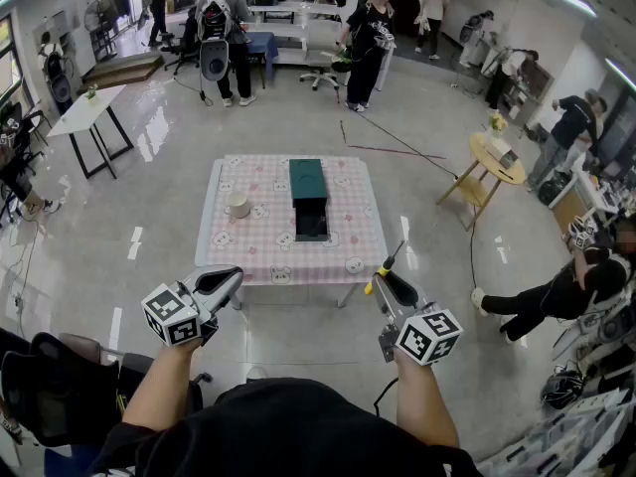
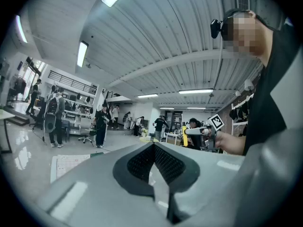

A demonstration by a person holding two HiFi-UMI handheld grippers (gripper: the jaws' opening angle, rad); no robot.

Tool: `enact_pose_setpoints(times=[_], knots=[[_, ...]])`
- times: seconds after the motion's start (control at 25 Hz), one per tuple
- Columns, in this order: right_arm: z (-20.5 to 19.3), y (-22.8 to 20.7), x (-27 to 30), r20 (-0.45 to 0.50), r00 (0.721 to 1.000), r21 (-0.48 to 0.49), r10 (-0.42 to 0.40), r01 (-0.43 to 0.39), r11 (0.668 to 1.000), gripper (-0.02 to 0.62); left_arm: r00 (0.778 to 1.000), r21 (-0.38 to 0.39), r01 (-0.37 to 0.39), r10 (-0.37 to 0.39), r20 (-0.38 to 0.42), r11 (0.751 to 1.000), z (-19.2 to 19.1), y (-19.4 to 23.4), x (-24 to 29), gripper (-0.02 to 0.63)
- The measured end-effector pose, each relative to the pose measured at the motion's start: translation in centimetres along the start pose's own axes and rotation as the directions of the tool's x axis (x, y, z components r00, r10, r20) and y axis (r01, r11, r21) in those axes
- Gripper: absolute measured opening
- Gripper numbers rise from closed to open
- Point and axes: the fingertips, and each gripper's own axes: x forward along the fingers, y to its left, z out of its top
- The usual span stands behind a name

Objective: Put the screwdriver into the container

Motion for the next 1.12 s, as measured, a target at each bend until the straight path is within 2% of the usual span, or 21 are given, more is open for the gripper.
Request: enact_pose_setpoints(times=[0.72, 1.12], knots=[[0.8, -1.6, -1.5, 0.008, 0.999, 0.024, 0.045, -0.045, 0.999, 0.109, 0.996, -0.018, -0.076, 0.076, 0.042, 0.997, 0.6, -0.9, -0.3, 0.000], [1.6, -1.5, 1.3, 0.015, 0.999, 0.014, 0.049, -0.049, 0.999, 0.109, 0.998, -0.039, -0.047, 0.048, 0.040, 0.998, 0.1, 1.1, 0.6, 0.000]])
